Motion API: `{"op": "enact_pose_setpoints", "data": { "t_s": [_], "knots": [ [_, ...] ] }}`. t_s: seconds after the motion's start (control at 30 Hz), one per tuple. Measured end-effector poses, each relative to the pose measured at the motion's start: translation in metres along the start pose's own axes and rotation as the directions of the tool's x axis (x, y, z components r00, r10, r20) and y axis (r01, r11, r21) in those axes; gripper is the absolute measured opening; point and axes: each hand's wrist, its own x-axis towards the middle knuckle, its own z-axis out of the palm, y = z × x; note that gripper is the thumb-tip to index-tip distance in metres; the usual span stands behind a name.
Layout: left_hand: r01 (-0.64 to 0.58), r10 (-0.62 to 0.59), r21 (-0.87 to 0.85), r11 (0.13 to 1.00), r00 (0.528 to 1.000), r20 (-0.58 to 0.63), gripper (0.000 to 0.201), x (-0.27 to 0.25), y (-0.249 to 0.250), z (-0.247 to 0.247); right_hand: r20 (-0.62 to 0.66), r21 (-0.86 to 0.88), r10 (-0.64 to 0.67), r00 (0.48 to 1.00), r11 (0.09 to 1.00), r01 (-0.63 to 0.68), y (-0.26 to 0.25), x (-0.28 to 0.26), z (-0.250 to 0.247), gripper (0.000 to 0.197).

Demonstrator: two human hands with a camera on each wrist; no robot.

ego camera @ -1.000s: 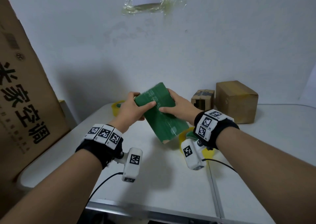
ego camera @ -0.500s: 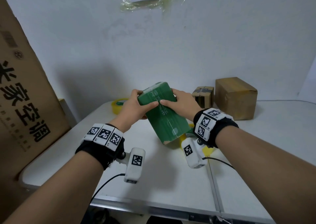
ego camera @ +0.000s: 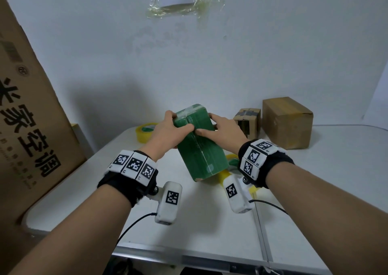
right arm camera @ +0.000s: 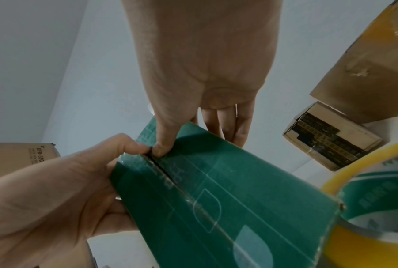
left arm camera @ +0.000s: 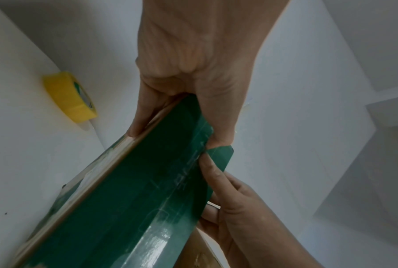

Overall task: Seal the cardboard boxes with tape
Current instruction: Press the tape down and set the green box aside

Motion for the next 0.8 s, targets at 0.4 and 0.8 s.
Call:
{"op": "enact_pose_setpoints", "data": {
  "t_s": [0.4,0.8],
  "knots": [
    [0.011,-0.011,0.007,1.000,1.000,0.002,0.056,0.004,-0.003,-0.016,0.099,0.125,0.079,0.992,0.988,-0.091,-0.008,-0.012,-0.012,0.067],
    [-0.057,0.018,0.320,0.946,0.992,0.123,0.053,0.005,0.003,-0.022,0.297,0.180,0.265,0.917,0.928,-0.327,-0.025,-0.012,-0.009,0.040]
  ]
}}
